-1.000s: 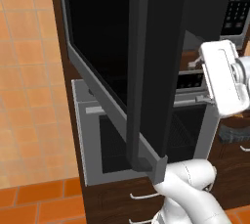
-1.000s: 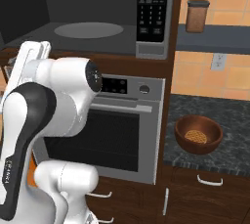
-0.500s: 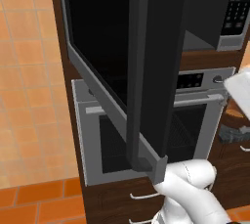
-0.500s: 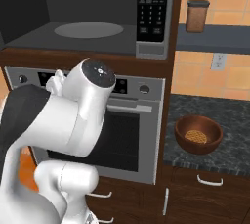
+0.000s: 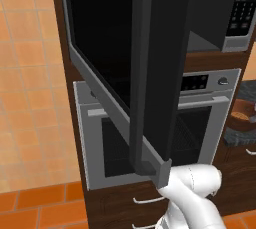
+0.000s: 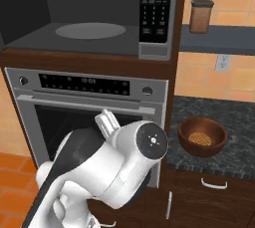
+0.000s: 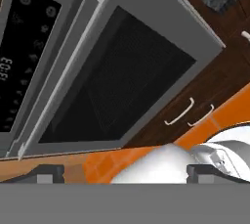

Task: Open the microwave, place the bowl with waffle inside the microwave, then close the microwave door and turn it on.

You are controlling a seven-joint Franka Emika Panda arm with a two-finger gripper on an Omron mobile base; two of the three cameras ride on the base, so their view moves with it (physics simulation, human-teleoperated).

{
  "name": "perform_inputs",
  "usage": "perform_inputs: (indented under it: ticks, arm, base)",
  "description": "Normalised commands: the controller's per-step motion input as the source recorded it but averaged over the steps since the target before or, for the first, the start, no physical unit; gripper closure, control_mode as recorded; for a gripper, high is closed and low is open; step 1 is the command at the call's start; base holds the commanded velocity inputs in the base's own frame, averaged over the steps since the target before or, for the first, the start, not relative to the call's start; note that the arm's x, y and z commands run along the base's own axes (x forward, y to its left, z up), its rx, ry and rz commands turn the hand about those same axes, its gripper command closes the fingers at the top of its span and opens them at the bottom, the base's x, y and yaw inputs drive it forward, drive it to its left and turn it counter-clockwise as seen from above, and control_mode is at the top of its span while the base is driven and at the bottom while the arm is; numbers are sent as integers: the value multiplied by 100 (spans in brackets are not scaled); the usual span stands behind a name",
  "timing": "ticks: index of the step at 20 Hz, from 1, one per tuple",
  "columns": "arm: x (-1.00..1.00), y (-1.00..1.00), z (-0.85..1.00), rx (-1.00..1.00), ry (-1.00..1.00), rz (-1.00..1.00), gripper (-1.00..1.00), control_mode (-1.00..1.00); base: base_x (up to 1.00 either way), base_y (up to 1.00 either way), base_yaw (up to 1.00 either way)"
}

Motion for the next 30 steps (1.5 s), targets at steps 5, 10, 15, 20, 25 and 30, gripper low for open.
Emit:
perform_inputs:
  ticks: [5, 10, 15, 20, 25, 30]
  arm:
    - [88, -100, -52, 18, 1, -17, -100, -100]
    - [85, -100, -55, 0, 14, -24, -100, -100]
    - [85, -100, -43, 19, 14, -13, -100, -100]
    - [79, -100, -41, 28, 1, -5, -100, -100]
    - [42, -100, -43, 6, 1, -3, -100, -100]
    - [21, -64, -40, -1, 3, -3, -100, -100]
  base:
    - [0, 0, 0]
    - [0, 0, 0]
    - [0, 0, 0]
    - [0, 0, 0]
    - [0, 0, 0]
    - [0, 0, 0]
